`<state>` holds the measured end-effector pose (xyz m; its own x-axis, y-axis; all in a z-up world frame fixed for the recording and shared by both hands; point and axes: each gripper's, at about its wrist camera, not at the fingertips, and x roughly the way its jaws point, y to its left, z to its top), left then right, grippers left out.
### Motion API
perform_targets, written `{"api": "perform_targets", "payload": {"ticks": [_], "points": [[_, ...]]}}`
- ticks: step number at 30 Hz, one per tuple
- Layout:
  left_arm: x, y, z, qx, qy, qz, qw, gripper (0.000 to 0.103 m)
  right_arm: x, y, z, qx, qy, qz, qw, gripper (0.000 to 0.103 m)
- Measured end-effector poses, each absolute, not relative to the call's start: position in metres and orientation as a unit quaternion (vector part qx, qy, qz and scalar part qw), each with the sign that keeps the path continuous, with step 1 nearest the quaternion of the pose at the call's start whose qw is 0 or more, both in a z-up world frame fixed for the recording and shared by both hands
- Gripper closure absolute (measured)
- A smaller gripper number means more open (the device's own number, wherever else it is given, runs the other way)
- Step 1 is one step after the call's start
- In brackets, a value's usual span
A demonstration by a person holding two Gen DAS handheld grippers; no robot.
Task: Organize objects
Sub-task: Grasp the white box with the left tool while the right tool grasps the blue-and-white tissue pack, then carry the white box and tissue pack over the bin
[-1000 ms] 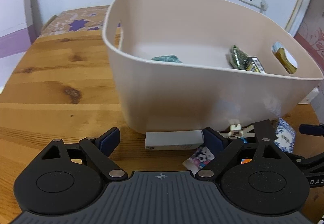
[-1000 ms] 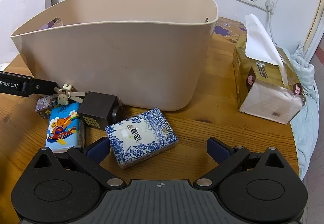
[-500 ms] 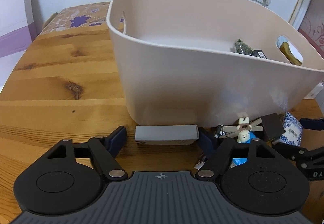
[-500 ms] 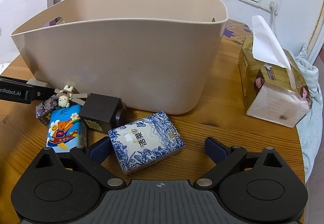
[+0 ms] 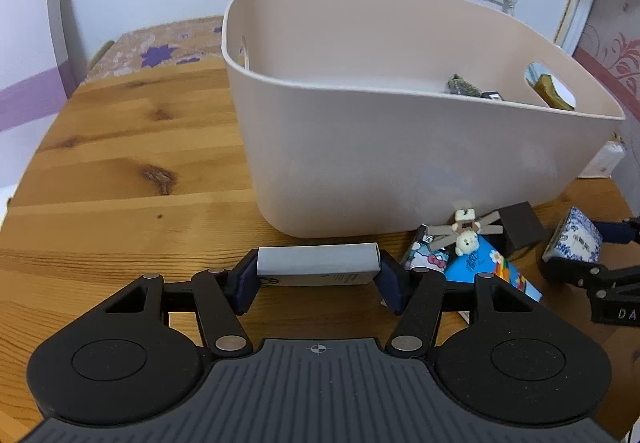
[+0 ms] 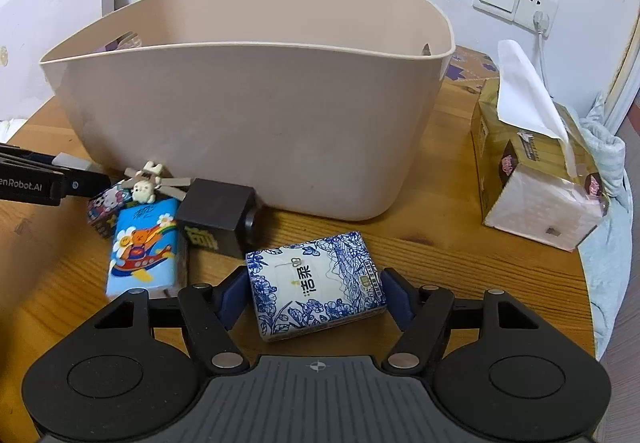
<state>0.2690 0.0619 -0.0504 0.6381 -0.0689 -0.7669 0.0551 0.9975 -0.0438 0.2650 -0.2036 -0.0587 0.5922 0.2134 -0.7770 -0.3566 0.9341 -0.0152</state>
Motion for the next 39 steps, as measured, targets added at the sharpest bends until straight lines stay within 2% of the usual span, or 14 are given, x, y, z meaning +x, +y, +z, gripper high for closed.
{"api": "perform_targets", "payload": {"ticks": [22,39], "points": [[0.221,0.056,0.031,0.024,0.317,-0.062,0.946,0.042,0.225,-0.226,0.013,-0.066,0.332,0.131,0.932,0.035],[0.256,0.046,0.066,0.059,0.260,-0.049,0.963,0.042,0.241,-0.217,0.058,-0.050,0.268,0.139,0.952,0.035]]}}
